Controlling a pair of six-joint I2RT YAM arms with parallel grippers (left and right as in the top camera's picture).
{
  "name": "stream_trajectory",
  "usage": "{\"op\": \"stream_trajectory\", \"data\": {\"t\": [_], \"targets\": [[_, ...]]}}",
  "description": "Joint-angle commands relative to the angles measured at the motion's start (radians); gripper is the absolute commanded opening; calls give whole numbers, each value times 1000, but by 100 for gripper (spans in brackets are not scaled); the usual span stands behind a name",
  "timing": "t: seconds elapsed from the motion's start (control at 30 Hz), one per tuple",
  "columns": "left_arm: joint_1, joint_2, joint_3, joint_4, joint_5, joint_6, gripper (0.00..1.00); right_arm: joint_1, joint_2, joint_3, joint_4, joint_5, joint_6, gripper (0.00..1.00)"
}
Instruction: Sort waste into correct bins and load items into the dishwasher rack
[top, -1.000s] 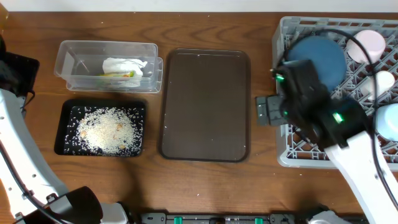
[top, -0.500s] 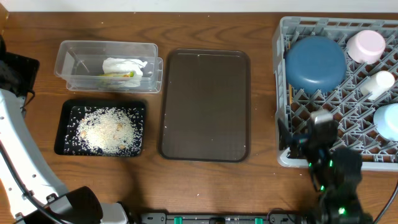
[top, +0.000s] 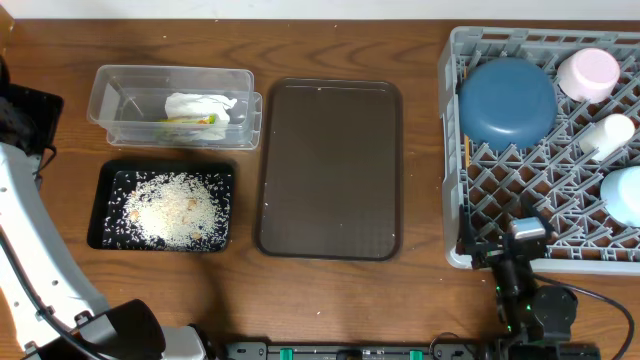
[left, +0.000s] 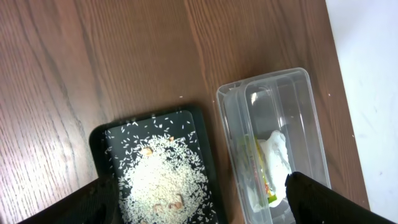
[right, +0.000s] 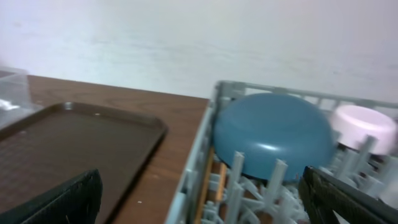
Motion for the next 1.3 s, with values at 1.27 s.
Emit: {"op": "stream_trajectory", "data": {"t": [1.27], "targets": [[12,10,-1,-24,-66,127,88,-7,-13,-2,-55,76,-13,99]]}}
